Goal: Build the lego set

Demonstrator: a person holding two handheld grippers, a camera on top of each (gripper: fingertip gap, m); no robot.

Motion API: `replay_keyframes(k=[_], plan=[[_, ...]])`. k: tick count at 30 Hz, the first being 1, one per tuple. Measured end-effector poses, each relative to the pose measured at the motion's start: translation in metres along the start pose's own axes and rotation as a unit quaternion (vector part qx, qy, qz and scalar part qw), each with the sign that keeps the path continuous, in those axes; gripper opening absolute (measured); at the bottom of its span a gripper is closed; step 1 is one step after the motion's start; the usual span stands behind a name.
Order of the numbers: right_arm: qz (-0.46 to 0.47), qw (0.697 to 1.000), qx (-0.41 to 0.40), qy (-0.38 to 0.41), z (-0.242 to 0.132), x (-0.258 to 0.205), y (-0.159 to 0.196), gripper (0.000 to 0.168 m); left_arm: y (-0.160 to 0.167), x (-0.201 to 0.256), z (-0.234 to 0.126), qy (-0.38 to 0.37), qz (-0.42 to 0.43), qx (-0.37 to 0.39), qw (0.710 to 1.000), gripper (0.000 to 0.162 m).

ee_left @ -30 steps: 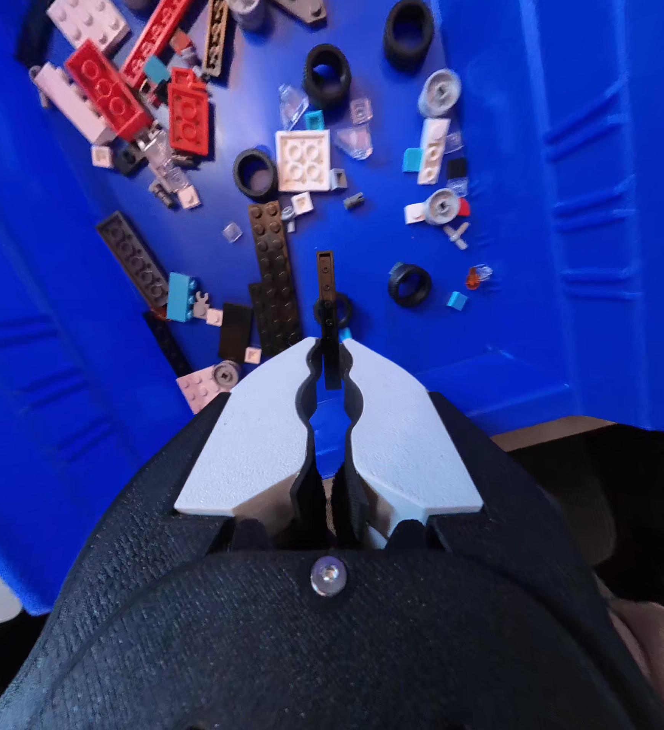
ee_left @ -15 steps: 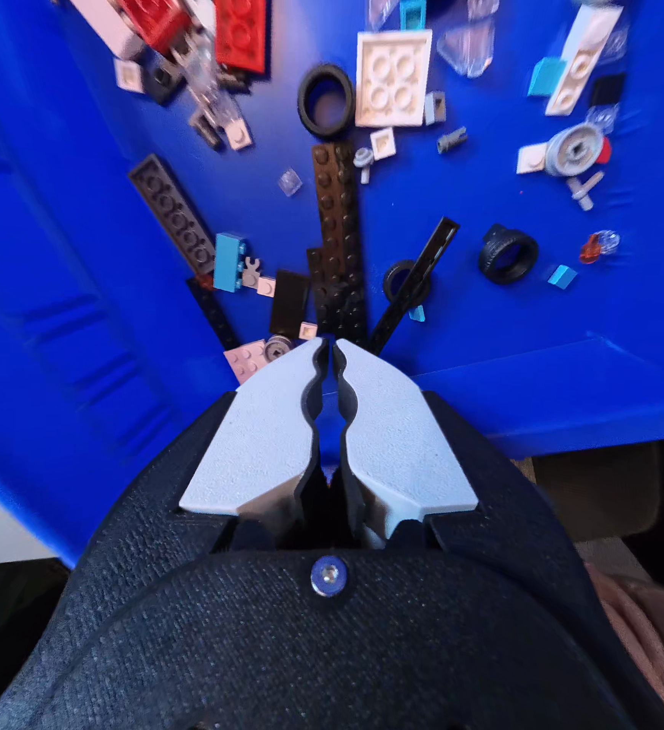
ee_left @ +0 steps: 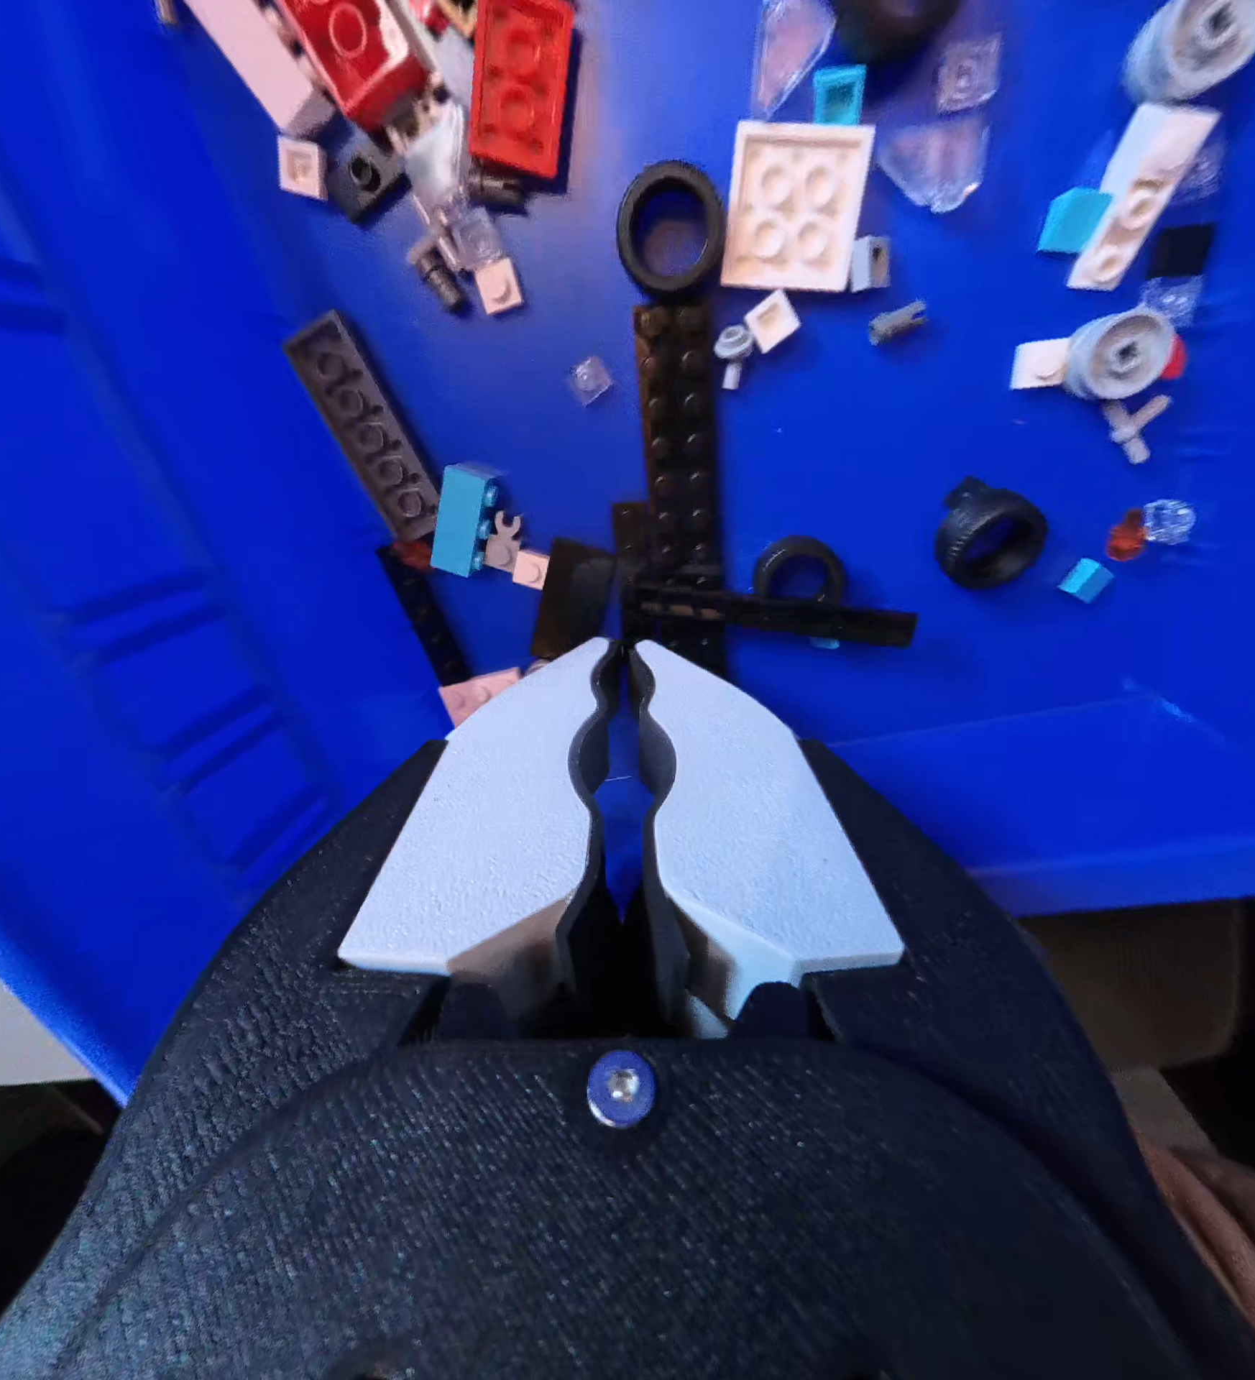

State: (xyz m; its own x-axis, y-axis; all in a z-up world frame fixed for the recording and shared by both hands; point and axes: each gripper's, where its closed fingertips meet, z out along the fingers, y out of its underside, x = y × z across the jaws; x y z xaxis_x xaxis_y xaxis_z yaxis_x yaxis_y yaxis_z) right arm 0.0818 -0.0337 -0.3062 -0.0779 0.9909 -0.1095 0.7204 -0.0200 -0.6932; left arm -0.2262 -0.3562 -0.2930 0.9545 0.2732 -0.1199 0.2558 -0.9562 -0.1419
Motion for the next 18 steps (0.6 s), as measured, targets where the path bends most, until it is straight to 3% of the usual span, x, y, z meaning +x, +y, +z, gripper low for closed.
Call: replay_keyframes(k=[4,8,11,18], plan=[[0.000,1.000,0.000,0.000,0.000,0.000,0.000,0.000,0.005,0.006,0.006,0.000,0.023,-0.027,0.999,0.009],[0.002,1.000,0.000,-0.002,0.000,0.000,0.000,0.000,-0.003,0.026,0.002,0.034,0.048,-0.005,0.998,0.014],[0.004,1.000,0.000,-0.003,0.000,0.000,0.000,0.000,-0.002,0.014,-0.001,0.001,0.031,-0.006,0.999,0.017],[0.010,1.000,0.001,-0.009,0.000,0.000,0.000,0.001,-0.005,0.019,0.007,0.029,0.009,0.006,1.000,0.018]])
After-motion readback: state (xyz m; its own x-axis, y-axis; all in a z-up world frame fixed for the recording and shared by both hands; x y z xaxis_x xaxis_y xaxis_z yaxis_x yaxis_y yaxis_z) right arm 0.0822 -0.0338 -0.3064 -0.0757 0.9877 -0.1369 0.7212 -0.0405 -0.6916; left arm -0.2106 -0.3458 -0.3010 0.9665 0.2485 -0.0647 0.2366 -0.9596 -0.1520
